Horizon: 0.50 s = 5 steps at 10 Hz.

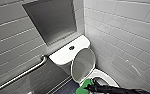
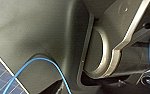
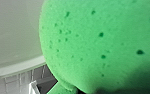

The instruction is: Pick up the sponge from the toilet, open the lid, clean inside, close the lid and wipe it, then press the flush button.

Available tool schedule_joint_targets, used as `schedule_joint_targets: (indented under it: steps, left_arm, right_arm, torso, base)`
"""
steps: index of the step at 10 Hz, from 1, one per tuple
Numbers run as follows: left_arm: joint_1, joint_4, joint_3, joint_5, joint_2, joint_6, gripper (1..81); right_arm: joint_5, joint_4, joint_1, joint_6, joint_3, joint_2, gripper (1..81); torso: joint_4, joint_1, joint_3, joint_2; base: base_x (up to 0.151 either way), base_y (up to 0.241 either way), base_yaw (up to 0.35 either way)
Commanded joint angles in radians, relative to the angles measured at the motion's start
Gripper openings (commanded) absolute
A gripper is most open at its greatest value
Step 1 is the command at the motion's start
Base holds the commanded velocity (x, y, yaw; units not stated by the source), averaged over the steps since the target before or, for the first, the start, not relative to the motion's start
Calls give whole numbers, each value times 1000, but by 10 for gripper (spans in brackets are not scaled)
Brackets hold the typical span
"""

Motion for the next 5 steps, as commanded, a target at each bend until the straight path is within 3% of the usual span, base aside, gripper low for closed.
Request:
schedule_joint_targets:
  steps: [1, 5]
  left_arm:
    - [21, -10, 6, 84, -15, 2, 811]
    - [21, -1, 8, 85, -10, 3, 811]
  right_arm:
    - [-50, -3, 73, 4, 39, -40, 10]
    - [12, 9, 22, 7, 254, -255, 10]
  torso:
    - [0, 0, 0, 0]
    - [0, 0, 0, 0]
  base:
    - [0, 0, 0]
    - [0, 0, 0]
